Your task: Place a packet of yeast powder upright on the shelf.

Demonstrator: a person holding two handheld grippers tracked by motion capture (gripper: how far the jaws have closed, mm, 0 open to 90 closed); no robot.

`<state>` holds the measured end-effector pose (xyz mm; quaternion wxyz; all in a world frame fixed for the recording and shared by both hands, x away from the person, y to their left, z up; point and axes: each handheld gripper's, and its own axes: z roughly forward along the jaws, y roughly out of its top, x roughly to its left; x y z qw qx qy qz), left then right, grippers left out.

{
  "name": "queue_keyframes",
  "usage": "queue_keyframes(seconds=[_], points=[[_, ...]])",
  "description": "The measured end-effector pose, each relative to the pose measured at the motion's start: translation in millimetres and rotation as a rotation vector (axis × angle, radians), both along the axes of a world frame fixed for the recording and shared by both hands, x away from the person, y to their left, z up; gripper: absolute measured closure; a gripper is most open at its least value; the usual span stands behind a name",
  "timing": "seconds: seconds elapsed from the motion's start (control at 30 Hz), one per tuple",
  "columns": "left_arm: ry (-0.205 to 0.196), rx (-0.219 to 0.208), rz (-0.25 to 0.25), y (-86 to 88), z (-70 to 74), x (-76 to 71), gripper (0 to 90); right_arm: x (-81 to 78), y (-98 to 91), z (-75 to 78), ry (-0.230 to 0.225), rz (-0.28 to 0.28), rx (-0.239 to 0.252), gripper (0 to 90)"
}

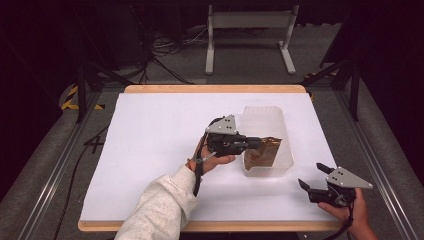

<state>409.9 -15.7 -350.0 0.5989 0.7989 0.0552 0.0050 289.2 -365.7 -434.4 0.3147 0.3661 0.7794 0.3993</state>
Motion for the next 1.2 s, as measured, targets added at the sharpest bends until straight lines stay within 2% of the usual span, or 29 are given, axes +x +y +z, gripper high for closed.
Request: queue_keyframes(seconds=[0.43,0.7,0.9,1.0,1.13,1.17,1.2], points=[[-0.02,0.014,0.007,-1.5,1.3,-2.7,83.7,-0.9,0.0,0.5,-0.003,0.005,-0.004,17.7],[-0.074,0.085,0.033,-0.3,11.4,-4.0,80.7,-1.5,-0.1,0.6,-0.003,0.01,-0.011,18.0],[-0.108,0.11,0.067,5.3,18.7,-4.5,74.5,-1.1,-0.6,0.4,-0.002,0.005,-0.021,17.9],[-0.11,0.114,0.078,10.2,21.0,-4.7,71.9,-1.0,-1.2,0.4,-0.001,0.004,-0.018,17.9],[-0.118,0.128,0.103,15.0,22.6,-4.8,65.9,-1.0,-0.7,0.4,0.0,0.005,-0.02,18.0],[-0.123,0.142,0.126,16.5,23.1,-5.7,63.3,-1.0,-0.7,0.5,-0.001,0.004,-0.021,18.0],[-0.123,0.142,0.126,16.5,23.1,-5.7,59.9,-1.0,-0.7,0.5,-0.001,0.004,-0.021,18.0]])
